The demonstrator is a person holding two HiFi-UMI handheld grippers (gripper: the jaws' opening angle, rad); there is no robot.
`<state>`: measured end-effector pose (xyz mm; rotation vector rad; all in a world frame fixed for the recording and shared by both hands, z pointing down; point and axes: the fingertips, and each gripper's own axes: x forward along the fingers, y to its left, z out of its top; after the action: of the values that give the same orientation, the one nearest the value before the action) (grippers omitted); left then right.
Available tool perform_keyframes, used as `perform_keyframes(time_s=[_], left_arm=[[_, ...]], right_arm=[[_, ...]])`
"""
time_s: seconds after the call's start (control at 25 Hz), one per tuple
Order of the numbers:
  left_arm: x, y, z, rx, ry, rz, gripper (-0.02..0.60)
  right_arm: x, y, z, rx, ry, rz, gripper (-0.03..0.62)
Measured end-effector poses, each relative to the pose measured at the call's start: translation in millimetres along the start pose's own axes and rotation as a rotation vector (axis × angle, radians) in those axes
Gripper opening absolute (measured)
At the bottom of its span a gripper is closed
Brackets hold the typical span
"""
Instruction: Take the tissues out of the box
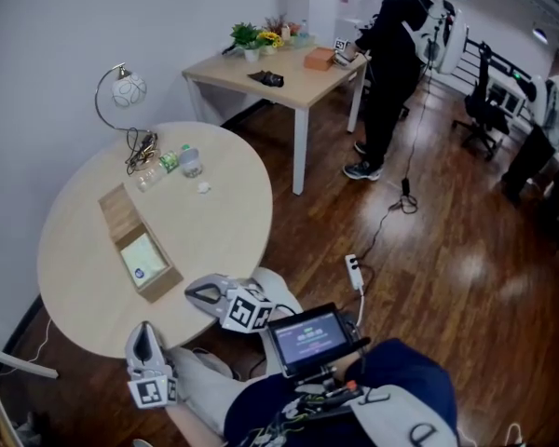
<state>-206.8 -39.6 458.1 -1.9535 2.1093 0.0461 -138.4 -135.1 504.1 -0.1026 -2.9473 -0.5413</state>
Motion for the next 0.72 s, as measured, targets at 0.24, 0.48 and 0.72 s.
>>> perform_keyframes(time_s=[0.24, 0.48, 0.72], left_arm=[[3, -2, 4, -0.026, -0.022, -0.013, 0.003], [1, -1, -4, 0.007, 0.042, -0.028, 0.003], [17, -20, -13, 0.012, 0.039, -0.061, 0.003]], right_arm=[[-1, -5, 3, 0.012, 0.001, -0.007, -0.003], [3, -3, 5, 0.027, -0.001, 0.009, -0.002], [-13, -16, -5, 0.009, 0.027, 0.010, -0.003]])
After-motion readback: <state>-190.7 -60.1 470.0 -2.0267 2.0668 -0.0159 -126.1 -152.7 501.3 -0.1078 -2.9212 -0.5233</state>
